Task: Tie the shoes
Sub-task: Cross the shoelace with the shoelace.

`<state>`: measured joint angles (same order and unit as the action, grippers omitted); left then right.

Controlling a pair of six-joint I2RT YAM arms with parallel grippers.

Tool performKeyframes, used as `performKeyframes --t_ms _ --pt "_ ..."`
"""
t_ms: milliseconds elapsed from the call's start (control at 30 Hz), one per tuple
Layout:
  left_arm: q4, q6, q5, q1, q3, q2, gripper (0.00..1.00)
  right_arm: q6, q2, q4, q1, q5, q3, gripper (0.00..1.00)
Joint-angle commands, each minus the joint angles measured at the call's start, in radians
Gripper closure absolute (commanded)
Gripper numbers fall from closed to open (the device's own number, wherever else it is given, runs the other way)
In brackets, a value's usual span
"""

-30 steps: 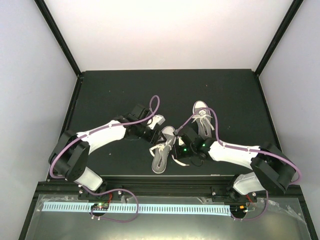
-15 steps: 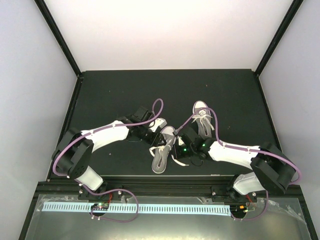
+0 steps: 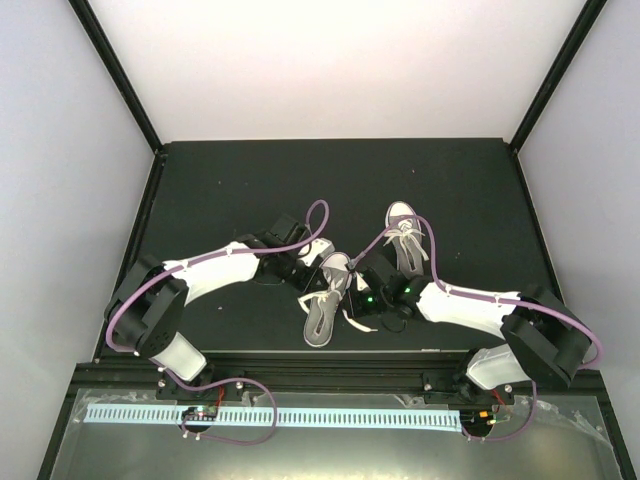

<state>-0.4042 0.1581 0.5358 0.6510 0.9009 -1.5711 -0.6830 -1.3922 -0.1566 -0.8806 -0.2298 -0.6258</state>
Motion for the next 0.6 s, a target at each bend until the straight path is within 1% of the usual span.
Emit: performKeyframes --t_ms 0,133,233,333,433,567 --pt "0.000 0.013 0.006 0.007 -0.004 0.044 0.98 -0.005 0.017 0.008 -0.005 -0.004 0.008 0.98" --pt "0.086 0.100 0.010 0.008 -0.053 0.117 0.98 0.024 0.072 0.008 -0.020 -0.021 0.006 0.98" --pt "0.167 0.173 0.039 0.007 -0.096 0.153 0.98 0.034 0.138 0.023 -0.054 -0.032 0.015 0.98" --pt "0.194 0.201 0.047 0.007 -0.117 0.167 0.98 0.046 0.180 0.020 -0.105 -0.031 0.008 0.98" --pt "0.194 0.210 0.050 0.007 -0.127 0.170 0.98 0.057 0.165 0.016 -0.145 -0.030 -0.014 0.98" --pt "0.194 0.204 0.049 0.008 -0.141 0.184 0.99 0.056 0.098 0.035 -0.171 -0.033 -0.042 0.98"
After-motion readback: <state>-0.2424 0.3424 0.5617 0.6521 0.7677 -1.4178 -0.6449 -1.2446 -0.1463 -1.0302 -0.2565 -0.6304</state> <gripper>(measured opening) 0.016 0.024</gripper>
